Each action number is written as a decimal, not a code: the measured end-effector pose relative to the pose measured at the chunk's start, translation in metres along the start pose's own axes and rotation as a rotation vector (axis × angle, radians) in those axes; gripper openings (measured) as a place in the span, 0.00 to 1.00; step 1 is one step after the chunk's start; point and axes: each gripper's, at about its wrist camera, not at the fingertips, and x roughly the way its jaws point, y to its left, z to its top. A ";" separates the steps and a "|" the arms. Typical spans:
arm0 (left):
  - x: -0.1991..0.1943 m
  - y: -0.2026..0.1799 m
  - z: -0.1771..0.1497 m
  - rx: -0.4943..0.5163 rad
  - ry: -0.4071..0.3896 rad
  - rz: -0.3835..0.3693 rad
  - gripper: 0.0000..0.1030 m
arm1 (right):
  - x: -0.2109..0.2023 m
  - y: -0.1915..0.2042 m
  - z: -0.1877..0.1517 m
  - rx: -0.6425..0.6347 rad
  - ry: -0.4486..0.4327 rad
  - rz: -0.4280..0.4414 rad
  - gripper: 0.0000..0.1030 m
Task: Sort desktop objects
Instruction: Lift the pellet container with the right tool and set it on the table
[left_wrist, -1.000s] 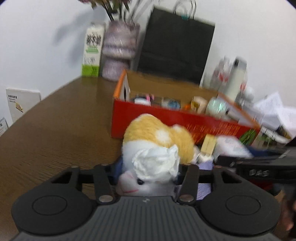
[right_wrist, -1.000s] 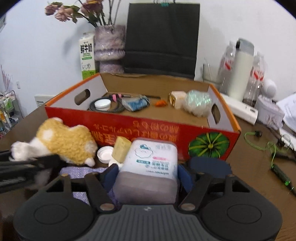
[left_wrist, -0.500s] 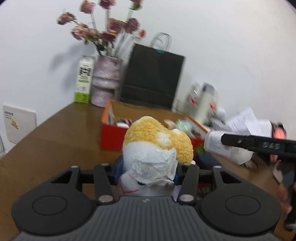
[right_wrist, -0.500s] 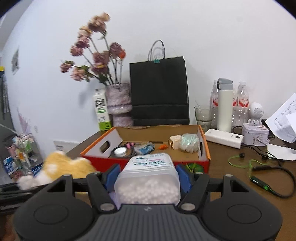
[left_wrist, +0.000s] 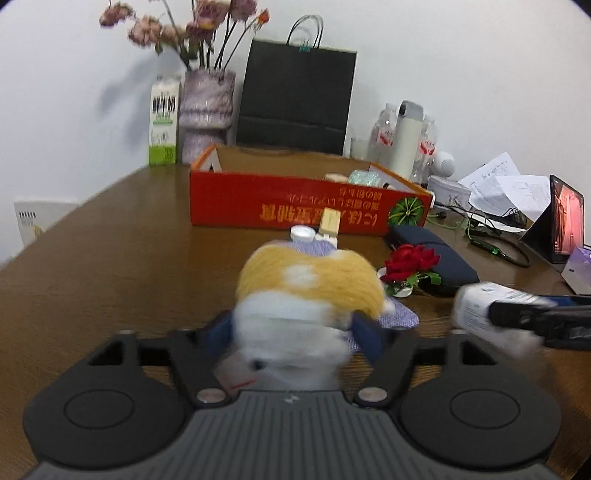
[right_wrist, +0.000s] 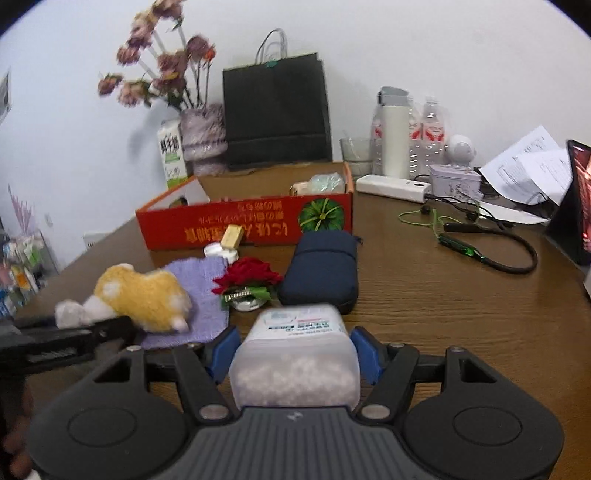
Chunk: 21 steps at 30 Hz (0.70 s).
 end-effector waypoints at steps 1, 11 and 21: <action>-0.003 -0.001 0.000 0.017 -0.013 0.007 0.84 | 0.006 0.002 0.000 -0.010 0.018 -0.003 0.63; -0.023 0.007 -0.009 0.026 -0.048 -0.022 0.96 | -0.031 0.017 0.018 -0.032 -0.130 0.024 0.73; -0.049 0.053 0.000 -0.112 -0.118 -0.116 0.86 | -0.022 0.084 0.027 -0.143 -0.124 0.257 0.71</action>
